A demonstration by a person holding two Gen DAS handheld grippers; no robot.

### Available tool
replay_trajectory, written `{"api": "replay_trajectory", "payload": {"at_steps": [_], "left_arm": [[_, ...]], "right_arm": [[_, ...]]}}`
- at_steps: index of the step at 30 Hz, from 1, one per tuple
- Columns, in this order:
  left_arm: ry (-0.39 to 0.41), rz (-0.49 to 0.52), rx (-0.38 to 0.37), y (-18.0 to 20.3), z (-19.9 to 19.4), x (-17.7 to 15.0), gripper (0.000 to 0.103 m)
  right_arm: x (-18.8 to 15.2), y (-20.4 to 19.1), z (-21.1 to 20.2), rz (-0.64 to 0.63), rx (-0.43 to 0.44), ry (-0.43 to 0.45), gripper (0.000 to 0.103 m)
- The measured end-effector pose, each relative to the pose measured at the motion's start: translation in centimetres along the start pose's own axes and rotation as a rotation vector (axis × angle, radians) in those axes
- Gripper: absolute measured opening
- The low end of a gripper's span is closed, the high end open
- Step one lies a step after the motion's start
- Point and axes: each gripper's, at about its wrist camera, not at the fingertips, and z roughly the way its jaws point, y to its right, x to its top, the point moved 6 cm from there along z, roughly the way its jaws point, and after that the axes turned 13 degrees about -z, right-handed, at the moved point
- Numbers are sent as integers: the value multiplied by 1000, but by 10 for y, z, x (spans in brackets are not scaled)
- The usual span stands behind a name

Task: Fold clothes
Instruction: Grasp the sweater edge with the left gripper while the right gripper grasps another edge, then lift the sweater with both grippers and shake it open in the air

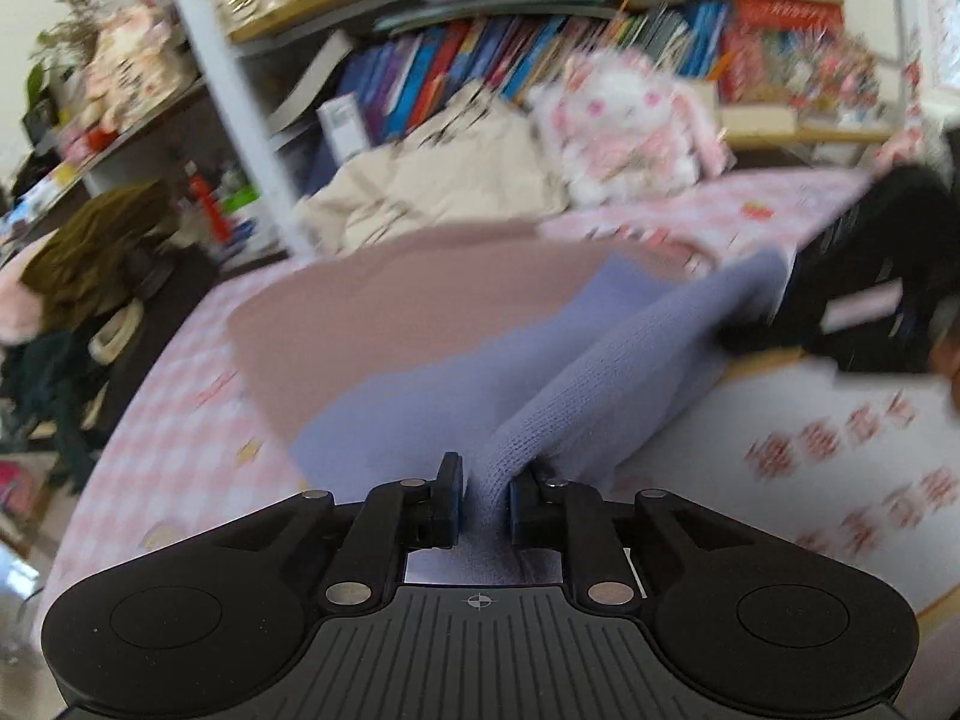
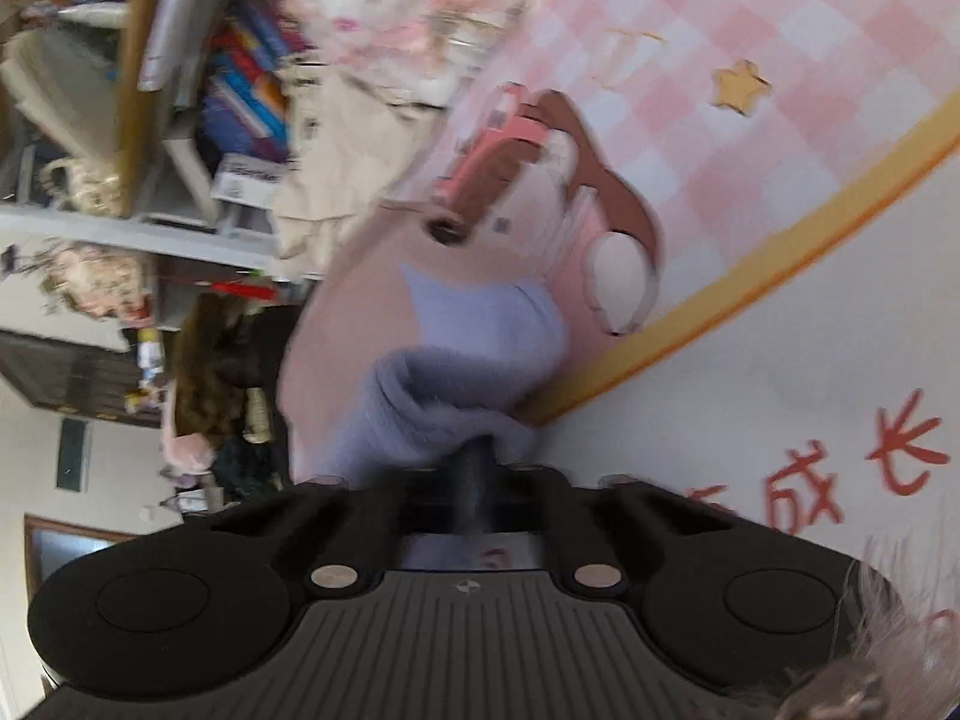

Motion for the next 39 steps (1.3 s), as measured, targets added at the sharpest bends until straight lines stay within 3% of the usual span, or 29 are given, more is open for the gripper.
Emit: {"api": "replay_trajectory", "payload": {"at_steps": [2,3,4,7,10,12,18,24,25,26,27,29,30,34,37,39], "left_arm": [[5,-2,42,-3,4,-7,37],[16,4,66,-3,6,-9,55],[31,12,88,-4,10,-10,59],[50,17,115,-6,18,-12,63],[38,7,114,-6,21,-16,65],[34,9,108,-4,21,-21,65],[16,24,101,-8,15,-33,65],[-6,27,93,-12,11,-40,65],[-9,28,94,-12,11,-40,65],[-12,30,96,-12,11,-41,65],[-17,30,101,-13,10,-43,65],[-26,26,105,-16,9,-45,65],[-30,19,98,-18,8,-45,62],[-32,27,-4,-11,-3,-34,11],[50,99,-110,11,-35,1,7],[127,111,-230,23,-72,37,7]], "right_arm": [[6,-18,-2,-42,43,15,2],[11,-28,-3,-61,61,24,2],[16,-39,-4,-81,79,34,2],[30,-63,-10,-165,78,49,3],[30,-59,-16,-173,14,32,14],[27,-51,-20,-158,-31,18,51],[-4,2,-37,-92,-194,-49,58],[-23,13,-11,-72,-165,-154,55],[-25,11,-4,-86,-156,-170,50],[-26,7,3,-112,-159,-179,33],[-26,2,8,-143,-154,-188,25],[-23,-6,8,-176,-122,-181,20],[-16,-14,-2,-190,-93,-146,19],[19,-49,-58,-242,37,31,17],[46,-75,-102,-280,134,164,16],[63,-93,-133,-304,199,253,16]]}}
